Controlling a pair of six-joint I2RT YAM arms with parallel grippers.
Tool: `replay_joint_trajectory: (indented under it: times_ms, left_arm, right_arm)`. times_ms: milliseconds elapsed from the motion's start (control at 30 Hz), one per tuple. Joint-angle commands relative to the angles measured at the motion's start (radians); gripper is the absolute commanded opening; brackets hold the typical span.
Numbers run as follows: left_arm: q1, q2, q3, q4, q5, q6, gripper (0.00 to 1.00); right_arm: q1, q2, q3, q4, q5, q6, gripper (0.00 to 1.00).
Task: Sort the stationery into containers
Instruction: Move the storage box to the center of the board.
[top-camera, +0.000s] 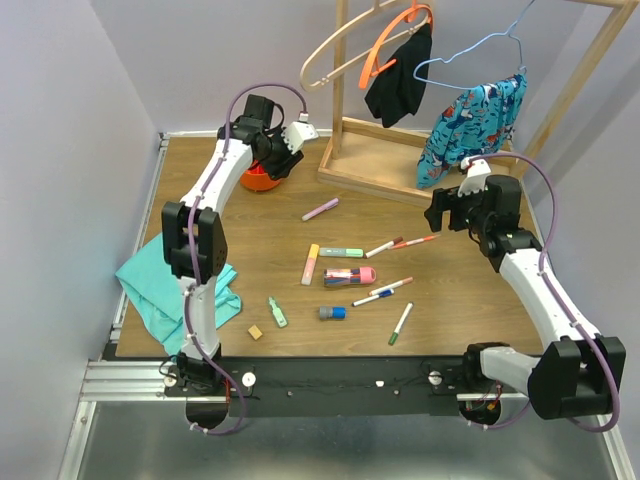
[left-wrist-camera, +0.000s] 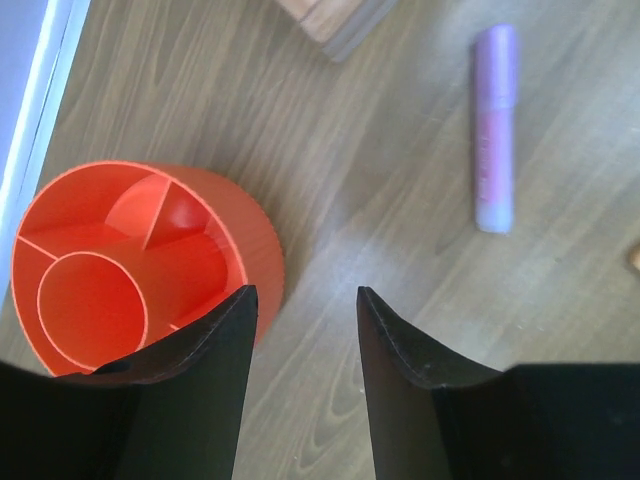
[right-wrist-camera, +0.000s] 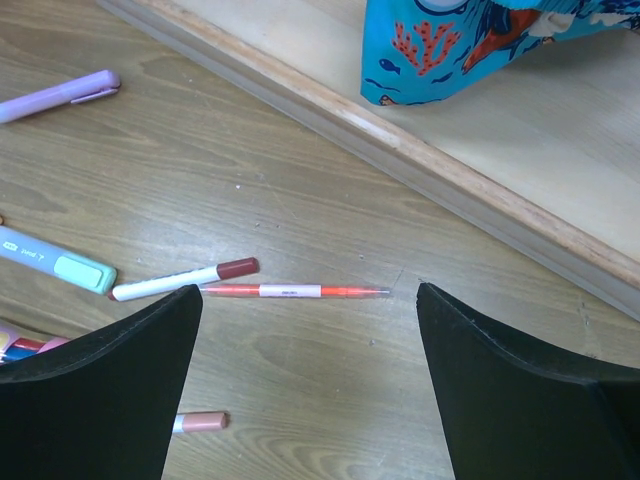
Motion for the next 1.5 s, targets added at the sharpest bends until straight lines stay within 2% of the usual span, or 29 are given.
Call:
replay_joint_trajectory:
  times_ms: [0, 500, 700, 867, 1067, 1233, 1467]
  left_arm:
    - [0.041, 0.113, 0.120, -0.009, -0.057, -0.065, 0.52]
    - [0.066, 0.191, 0.106, 0.005, -0.085, -0.080, 0.48]
    - [0.066, 0.220, 0.120, 0.005, -0.091, -0.088, 0.42]
    - [0.067, 0.222, 0.117, 0.017, -0.086, -0.114, 0.29]
    - [0.067, 0.188, 0.063, 0.031, -0.080, -0.109, 0.18]
    - [0.067, 0.135, 0.014, 0.026, -0.052, -0.101, 0.13]
    - [0.052, -0.022, -0.160, -0.017, 0.075, -0.089, 0.09]
  right_arm:
    - [0.002, 0.016, -0.003, 0.034, 0.017, 0.010, 0.96]
    - [0.002, 0.048, 0.021, 0.028, 0.014, -0.001, 0.95]
    - [0.002, 0.053, 0.026, 0.025, 0.020, -0.004, 0.95]
    - [0.002, 0.051, 0.024, 0.025, 0.020, -0.002, 0.94]
    - [0.002, 0.045, 0.017, 0.025, 0.016, -0.007, 0.93]
    - [0.002, 0.031, 0.017, 0.015, 0.016, -0.014, 0.93]
    - [0.002, -0.006, -0.005, -0.002, 0.004, -0.014, 0.92]
